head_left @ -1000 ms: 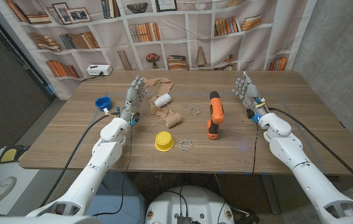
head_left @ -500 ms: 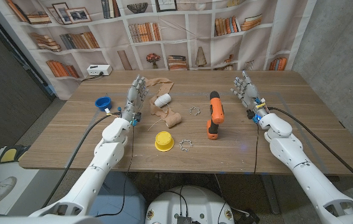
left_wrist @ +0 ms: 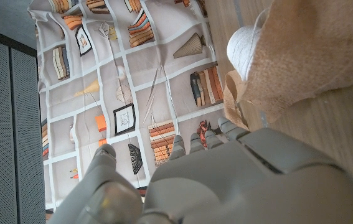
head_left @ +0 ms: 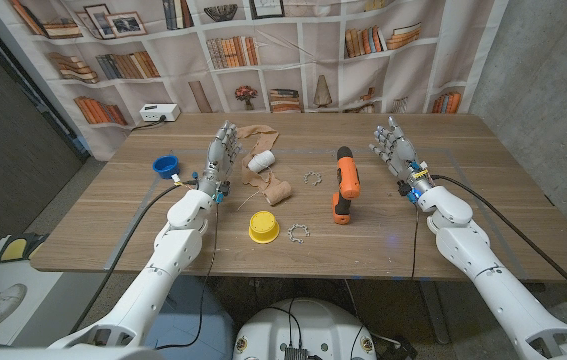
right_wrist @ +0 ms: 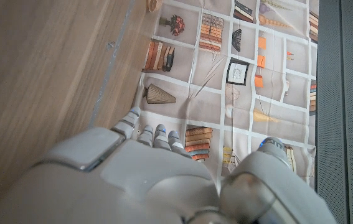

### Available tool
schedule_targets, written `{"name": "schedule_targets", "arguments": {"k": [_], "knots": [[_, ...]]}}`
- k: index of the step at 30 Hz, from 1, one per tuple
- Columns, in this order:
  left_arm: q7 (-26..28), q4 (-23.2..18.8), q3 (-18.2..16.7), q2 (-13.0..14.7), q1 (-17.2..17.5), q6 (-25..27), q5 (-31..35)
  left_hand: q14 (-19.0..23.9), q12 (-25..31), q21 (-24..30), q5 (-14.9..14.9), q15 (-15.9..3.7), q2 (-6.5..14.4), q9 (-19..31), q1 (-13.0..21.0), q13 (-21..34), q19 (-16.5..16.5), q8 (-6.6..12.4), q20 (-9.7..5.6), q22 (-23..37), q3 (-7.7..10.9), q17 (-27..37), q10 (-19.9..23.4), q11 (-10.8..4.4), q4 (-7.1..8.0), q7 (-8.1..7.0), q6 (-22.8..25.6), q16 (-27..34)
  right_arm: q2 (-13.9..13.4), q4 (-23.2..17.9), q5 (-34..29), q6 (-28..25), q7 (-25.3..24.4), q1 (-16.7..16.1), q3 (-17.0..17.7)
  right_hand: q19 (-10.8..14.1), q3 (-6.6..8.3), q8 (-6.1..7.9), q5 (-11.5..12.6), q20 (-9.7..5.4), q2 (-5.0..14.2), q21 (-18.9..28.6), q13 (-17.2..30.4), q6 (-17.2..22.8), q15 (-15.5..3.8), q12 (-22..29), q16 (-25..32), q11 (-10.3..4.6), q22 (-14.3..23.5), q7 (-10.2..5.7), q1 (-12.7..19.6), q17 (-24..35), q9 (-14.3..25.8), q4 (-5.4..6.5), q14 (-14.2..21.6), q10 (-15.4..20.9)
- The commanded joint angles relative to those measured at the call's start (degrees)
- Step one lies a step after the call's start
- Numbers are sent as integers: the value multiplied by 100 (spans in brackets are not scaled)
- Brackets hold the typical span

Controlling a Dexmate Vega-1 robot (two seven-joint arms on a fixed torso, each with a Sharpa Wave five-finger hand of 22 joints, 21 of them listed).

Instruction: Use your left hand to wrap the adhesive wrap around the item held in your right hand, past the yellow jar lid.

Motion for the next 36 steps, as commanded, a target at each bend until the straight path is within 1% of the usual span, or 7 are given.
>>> {"name": "schedule_targets", "arguments": {"k": [1,9,12,17,20,25,36], "knots": [[-41,91,32,-36,-39,-58,11,-29,13,41,43,21,34,12,35,11,-29,24,1,29,4,20,-11,-49,-28,-16,54,28,-84,-78,31,-13,89,-28,-32,-25,-1,39,-5,-27,10,1,15,18,2,-4,1,-3,25,48,83,29,6,-33,-127,-35],[-85,186,24,-45,-118,-80,14,-30,14,41,43,23,35,12,36,11,-29,28,5,29,2,20,-8,-45,-33,-11,69,28,-108,-52,14,-43,79,10,-34,-47,0,39,-5,-36,11,0,14,15,1,-7,-2,10,25,51,102,28,6,-45,-160,-52],[-103,219,18,-55,-156,-83,6,-25,17,40,43,23,36,12,35,11,-32,29,10,29,2,20,0,-42,-34,-9,74,30,-111,93,4,67,192,80,-45,-66,3,39,-4,-34,11,-4,13,9,-5,-10,-3,7,25,50,119,28,7,-56,-175,-64],[-149,268,36,-23,-230,-62,57,-23,18,41,43,20,38,12,35,11,-30,28,11,29,1,20,5,-44,-37,-5,74,31,-67,281,34,142,304,181,-54,-112,37,42,15,-22,21,-5,12,-30,7,-19,-3,16,23,44,241,28,9,-123,-224,-114],[-182,295,38,-15,-272,-60,67,-23,19,41,42,18,39,12,36,11,-30,27,7,29,1,20,9,-38,-39,-8,75,31,-53,386,28,172,373,253,-63,-18,56,48,25,-60,24,38,11,-36,11,-16,7,15,23,49,316,28,10,-164,-227,-124],[-228,401,34,-68,-337,-109,50,-8,18,65,42,21,41,12,38,11,37,27,-109,29,0,19,10,-24,-48,6,82,36,-39,498,14,196,457,351,-66,-50,70,48,30,-54,31,26,10,-50,19,-19,6,29,23,48,362,28,11,-188,-243,-141],[-259,545,10,-147,-392,-200,66,-12,20,65,40,33,41,13,42,11,48,21,-75,29,-2,19,19,-27,-60,30,75,33,-47,573,-24,186,524,415,-48,-67,98,50,38,-76,45,23,8,-66,-2,-14,11,20,24,43,457,27,12,-234,-263,-153]]}}
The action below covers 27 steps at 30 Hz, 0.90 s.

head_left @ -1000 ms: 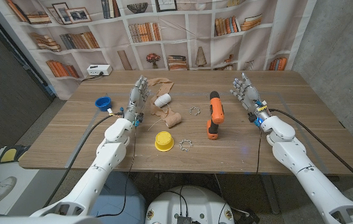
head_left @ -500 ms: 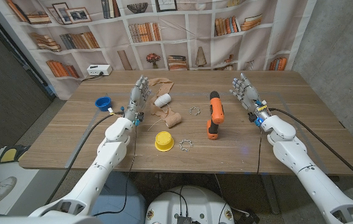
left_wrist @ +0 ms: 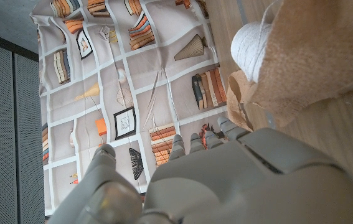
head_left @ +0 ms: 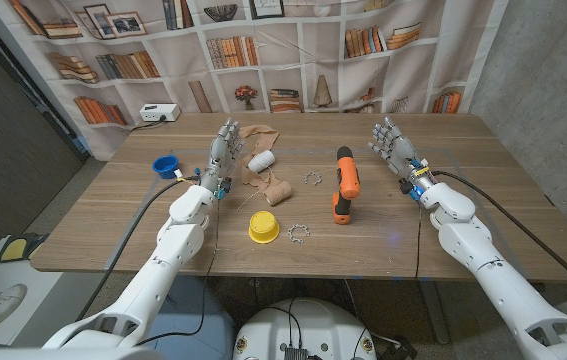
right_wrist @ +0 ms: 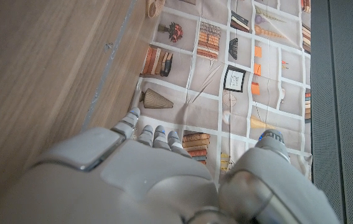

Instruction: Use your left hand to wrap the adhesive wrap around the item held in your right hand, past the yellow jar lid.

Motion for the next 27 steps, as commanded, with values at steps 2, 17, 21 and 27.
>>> {"name": "schedule_targets", "arguments": {"k": [2,17,21,27], "knots": [[-74,90,-28,-46,-62,-56,-1,-14,18,25,40,36,42,13,42,11,50,21,-8,29,23,19,15,-22,-38,32,12,32,13,134,-46,59,106,94,14,-51,23,31,40,7,-21,16,8,-33,1,-11,9,15,24,13,107,27,13,-53,-267,-30],[9,-216,-61,30,123,-3,-23,-16,16,26,39,50,46,13,43,12,65,19,3,31,20,19,14,-20,-50,48,10,31,-150,-111,-51,147,173,-146,51,-137,46,24,49,7,-24,-1,8,-78,-26,-18,5,-19,23,3,220,26,14,-108,-323,-85],[39,-283,-86,45,181,-3,-59,-20,16,24,39,52,48,13,43,12,62,16,7,31,20,19,15,-22,-52,45,5,29,-186,-197,-38,156,154,-230,58,-141,50,23,51,7,-24,1,8,-85,-31,-18,6,-18,23,-3,238,25,15,-116,-328,-92],[74,-394,-112,105,262,28,-93,-16,15,31,39,56,50,13,43,12,83,16,11,32,19,20,14,-30,-55,55,5,31,-234,-301,-57,184,85,-341,58,-144,55,25,54,8,-26,4,8,-89,-28,-14,9,-23,23,-12,268,25,15,-129,-332,-92]]}}
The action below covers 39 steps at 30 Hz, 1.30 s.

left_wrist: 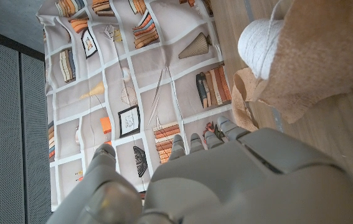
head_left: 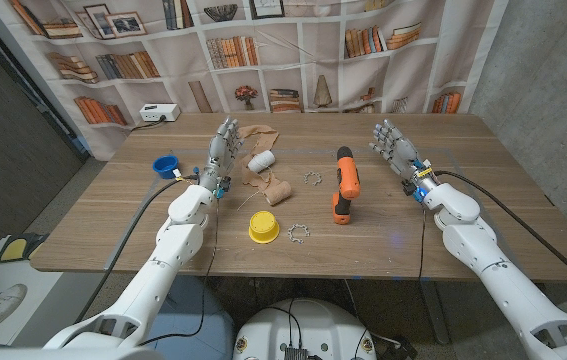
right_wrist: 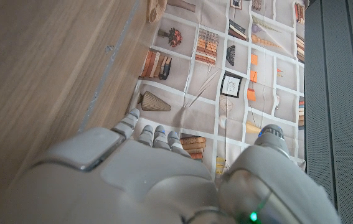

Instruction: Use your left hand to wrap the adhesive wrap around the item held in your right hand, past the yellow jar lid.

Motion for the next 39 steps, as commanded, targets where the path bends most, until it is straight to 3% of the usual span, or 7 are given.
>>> {"name": "schedule_targets", "arguments": {"k": [1,19,39], "knots": [[80,-299,-73,109,219,44,-72,-18,13,31,39,55,51,13,42,12,61,18,-10,32,-7,20,9,-29,-32,6,1,30,-108,-230,-8,33,-97,-226,21,-31,8,25,54,15,3,4,8,-43,-28,-14,9,14,23,-14,90,25,16,-36,-334,-63],[91,-347,-94,180,308,-30,-150,-23,16,14,37,58,52,13,32,12,31,17,7,34,-15,21,20,3,-38,-9,0,30,-166,-456,109,81,-203,-495,77,-13,11,33,61,14,-19,20,7,-37,-13,-3,24,11,22,-10,164,22,17,-66,-324,-59],[157,-410,-118,255,414,-116,-186,-21,9,2,27,56,203,13,154,10,3,20,26,31,83,11,13,-2,-88,-1,3,26,-307,-732,3,212,-435,-823,74,-7,6,36,69,19,-47,27,5,-37,-27,4,30,9,21,-20,225,20,17,-84,-328,-62]]}}
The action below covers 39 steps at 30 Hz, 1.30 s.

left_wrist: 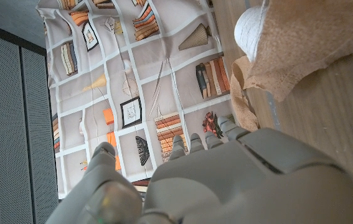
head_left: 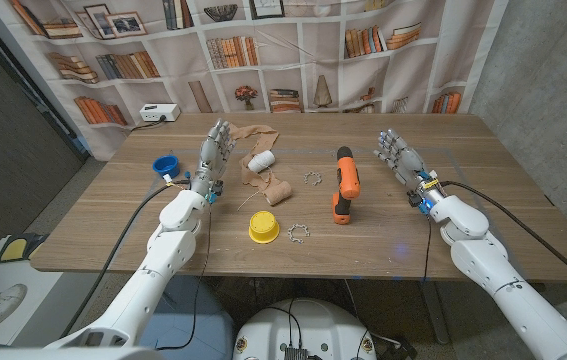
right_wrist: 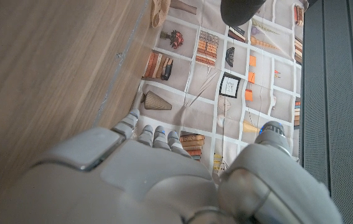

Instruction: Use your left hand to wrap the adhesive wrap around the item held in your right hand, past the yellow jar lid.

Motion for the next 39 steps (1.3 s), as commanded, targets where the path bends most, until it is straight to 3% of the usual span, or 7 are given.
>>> {"name": "schedule_targets", "arguments": {"k": [1,21,26,39], "knots": [[33,-25,-2,39,41,-13,-33,10,9,2,26,24,66,13,20,10,4,20,26,21,53,11,14,3,-11,-1,4,26,-90,-124,-92,66,-142,-139,-19,-8,-11,36,25,21,-10,27,21,-40,-29,3,30,-10,21,-19,71,20,18,-38,-330,-44],[129,-159,-10,88,107,37,-31,8,7,12,8,34,78,12,65,10,30,15,25,20,75,9,13,-3,-52,8,-7,24,-239,-263,-172,180,-342,-321,-60,-38,-16,35,38,4,-35,19,20,-46,-29,8,27,-24,20,-27,136,18,18,-52,-355,-49],[141,-143,7,77,99,44,-27,24,13,71,2,35,80,12,79,11,202,3,73,18,82,10,26,12,-68,5,-40,30,-248,-299,-212,216,-448,-391,-59,-35,-18,42,41,8,-40,22,19,-30,-51,19,35,-35,20,-24,148,18,18,-53,-340,-24],[263,-124,71,-14,79,13,39,28,21,12,-5,49,79,13,93,11,85,21,-27,16,87,11,52,19,-87,9,2,29,-338,-346,-217,296,-564,-539,-29,-29,-20,44,47,-12,-45,26,19,-20,-75,21,34,-47,20,-43,173,17,18,-53,-352,-21]]}}
